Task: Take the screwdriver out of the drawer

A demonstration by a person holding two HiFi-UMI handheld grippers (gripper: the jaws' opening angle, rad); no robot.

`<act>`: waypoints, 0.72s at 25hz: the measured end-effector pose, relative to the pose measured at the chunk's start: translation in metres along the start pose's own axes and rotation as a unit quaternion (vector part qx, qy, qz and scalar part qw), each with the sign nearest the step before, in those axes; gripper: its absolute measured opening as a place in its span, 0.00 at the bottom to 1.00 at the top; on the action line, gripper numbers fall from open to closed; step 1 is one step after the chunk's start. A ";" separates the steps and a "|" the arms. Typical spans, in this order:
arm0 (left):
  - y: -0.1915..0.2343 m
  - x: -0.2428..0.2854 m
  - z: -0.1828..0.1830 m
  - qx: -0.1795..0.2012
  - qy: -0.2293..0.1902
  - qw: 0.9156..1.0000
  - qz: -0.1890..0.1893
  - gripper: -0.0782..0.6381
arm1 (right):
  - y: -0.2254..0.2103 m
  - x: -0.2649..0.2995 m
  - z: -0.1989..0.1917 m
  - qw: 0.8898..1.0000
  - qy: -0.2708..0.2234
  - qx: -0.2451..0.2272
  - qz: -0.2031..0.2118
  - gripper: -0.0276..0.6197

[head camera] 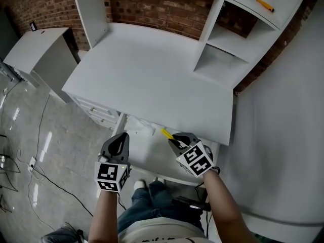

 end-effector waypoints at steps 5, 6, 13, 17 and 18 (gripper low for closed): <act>0.000 0.007 0.004 0.008 0.003 1.000 0.004 0.13 | -0.040 -0.004 0.021 0.998 -0.040 0.029 -0.038 0.15; 0.002 0.009 0.005 0.009 0.004 1.000 0.007 0.13 | -0.049 -0.001 0.024 0.998 -0.042 0.032 -0.046 0.15; 0.008 0.023 0.004 0.022 0.022 0.999 0.010 0.13 | -0.105 0.036 0.034 0.995 -0.018 0.064 -0.070 0.15; 0.006 0.038 -0.003 0.021 0.042 0.999 0.000 0.13 | -0.128 0.066 0.030 0.995 0.010 0.069 -0.073 0.15; 0.005 0.041 -0.003 0.023 0.041 0.999 -0.001 0.13 | -0.132 0.074 0.027 0.995 0.019 0.066 -0.074 0.15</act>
Point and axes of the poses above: the fingertips, and each gripper's own axes: x forward along the fingers, y to its left, z out of its top, the point moved 3 cm from there along -x, backward along the fingers, and after that the axes turned 15 degrees about x, right-handed, at the moved point
